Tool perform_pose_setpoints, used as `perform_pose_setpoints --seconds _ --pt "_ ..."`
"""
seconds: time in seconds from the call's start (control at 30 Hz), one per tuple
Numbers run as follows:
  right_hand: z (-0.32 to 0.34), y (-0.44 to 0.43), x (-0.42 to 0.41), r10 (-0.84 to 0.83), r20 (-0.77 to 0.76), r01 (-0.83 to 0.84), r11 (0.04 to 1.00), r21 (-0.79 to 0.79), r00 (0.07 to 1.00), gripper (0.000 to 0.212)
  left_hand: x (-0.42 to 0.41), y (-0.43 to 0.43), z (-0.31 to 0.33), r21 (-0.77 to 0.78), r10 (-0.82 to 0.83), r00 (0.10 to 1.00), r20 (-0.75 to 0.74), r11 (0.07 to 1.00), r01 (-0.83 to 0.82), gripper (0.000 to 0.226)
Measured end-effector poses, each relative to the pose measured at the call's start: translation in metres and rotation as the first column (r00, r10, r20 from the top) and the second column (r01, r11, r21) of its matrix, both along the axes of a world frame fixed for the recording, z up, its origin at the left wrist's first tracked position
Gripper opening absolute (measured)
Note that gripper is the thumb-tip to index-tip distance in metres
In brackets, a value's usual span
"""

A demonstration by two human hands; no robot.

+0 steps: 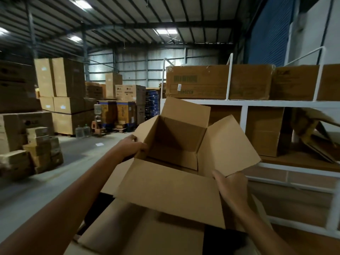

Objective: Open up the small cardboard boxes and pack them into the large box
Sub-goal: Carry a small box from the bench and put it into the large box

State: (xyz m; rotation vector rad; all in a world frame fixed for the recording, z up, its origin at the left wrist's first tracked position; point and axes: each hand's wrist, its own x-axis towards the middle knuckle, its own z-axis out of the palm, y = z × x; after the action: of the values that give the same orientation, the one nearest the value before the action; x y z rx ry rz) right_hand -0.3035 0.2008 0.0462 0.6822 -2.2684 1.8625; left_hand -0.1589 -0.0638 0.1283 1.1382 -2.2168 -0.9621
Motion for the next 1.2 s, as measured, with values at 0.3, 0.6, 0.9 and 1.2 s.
perform_pose_setpoints --seconds 0.3,0.6,0.9,1.2 --pt "-0.008 0.008 -0.002 0.005 -0.124 -0.010 0.999 -0.044 0.992 0.028 0.006 0.000 0.011 -0.125 0.010 0.956 0.295 0.992 0.028 0.071" --pt "0.010 0.022 0.001 -0.453 -0.052 0.451 0.892 -0.036 0.890 0.117 0.012 -0.034 -0.001 -0.224 0.050 0.914 0.403 0.974 0.045 0.093" --pt "0.032 -0.032 0.080 0.329 -0.271 -0.099 0.781 0.617 0.905 0.040 0.022 -0.036 -0.048 -0.340 0.047 0.905 0.424 0.934 0.111 0.088" --pt "-0.015 -0.047 0.090 0.330 -0.167 -0.119 0.695 0.709 0.929 0.065 0.027 -0.048 -0.078 -0.149 -0.124 0.874 0.470 0.965 0.217 0.087"
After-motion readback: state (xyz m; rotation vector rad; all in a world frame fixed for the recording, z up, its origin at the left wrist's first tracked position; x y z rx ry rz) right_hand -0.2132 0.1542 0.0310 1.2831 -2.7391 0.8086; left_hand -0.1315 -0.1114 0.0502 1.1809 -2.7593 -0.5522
